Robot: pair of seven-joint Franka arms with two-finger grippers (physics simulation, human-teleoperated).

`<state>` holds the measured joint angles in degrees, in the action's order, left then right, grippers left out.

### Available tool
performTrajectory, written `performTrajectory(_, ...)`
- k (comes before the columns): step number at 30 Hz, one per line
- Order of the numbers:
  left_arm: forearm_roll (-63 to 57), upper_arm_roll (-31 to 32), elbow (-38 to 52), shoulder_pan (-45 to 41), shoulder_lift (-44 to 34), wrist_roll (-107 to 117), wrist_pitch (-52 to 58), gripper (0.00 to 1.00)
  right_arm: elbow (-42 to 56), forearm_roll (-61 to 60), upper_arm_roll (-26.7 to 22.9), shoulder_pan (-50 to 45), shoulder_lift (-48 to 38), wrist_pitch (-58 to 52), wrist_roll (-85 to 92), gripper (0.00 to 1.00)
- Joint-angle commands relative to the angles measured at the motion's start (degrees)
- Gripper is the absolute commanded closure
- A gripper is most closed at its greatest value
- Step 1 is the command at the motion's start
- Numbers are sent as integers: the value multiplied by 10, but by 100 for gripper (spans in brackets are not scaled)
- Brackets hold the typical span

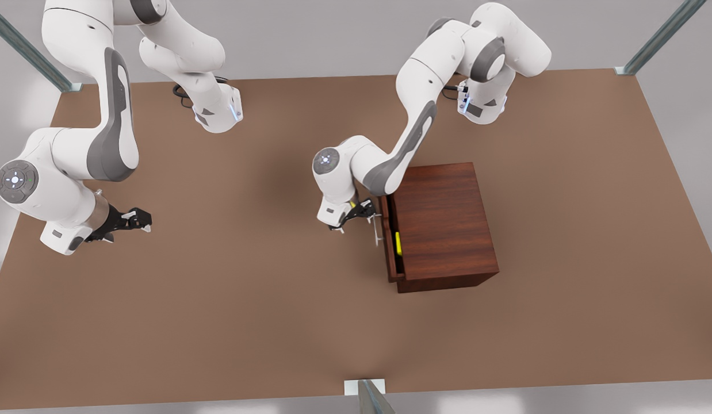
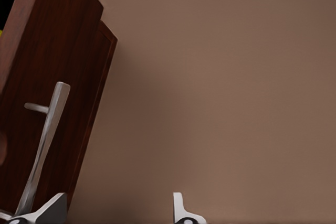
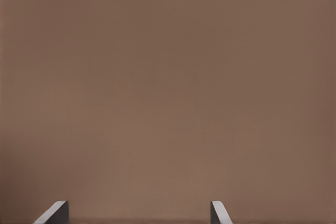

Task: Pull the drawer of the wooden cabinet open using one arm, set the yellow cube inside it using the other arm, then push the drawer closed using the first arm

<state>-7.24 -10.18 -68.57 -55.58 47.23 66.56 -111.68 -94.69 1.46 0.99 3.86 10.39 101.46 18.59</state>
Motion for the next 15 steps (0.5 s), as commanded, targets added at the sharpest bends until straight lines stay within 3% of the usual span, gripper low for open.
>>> performTrajectory(1,-1,0,-7,1,-5,-17,-1,0,0,0,0,0,-1,0,27,0)
performTrajectory(15,-1,-5,-38,14,-23,-29,-1,0,2,0,-1,1,-2,0,25,0)
